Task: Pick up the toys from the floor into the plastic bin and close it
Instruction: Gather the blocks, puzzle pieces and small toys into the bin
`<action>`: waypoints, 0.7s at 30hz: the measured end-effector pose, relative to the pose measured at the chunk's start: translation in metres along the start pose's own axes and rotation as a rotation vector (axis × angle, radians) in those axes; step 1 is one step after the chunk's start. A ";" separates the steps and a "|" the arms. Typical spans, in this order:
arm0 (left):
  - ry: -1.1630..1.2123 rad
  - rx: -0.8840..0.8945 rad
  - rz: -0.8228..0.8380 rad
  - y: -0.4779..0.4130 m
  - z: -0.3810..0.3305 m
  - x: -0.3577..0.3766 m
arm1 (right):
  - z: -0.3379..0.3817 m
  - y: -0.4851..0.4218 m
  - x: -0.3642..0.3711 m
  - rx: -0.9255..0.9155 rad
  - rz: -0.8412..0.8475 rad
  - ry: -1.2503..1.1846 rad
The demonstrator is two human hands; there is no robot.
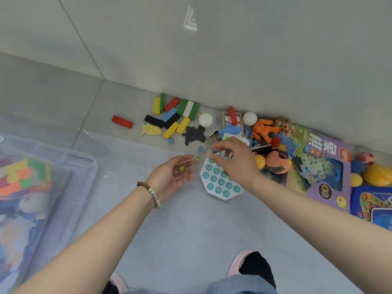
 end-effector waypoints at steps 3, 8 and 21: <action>0.043 -0.069 0.052 0.001 0.006 0.011 | 0.026 0.001 0.018 -0.058 0.172 -0.099; 0.006 0.043 0.000 -0.001 -0.009 -0.012 | 0.010 -0.008 0.021 0.010 0.085 -0.081; -0.086 0.138 -0.095 -0.008 -0.026 -0.041 | 0.016 -0.033 0.059 -0.147 0.268 0.382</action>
Point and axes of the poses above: each hand's wrist, its own y-axis away from the middle knuckle, its own x-axis out of the palm, z = x × y, the point moved 9 cm from there along -y, towards the middle knuckle
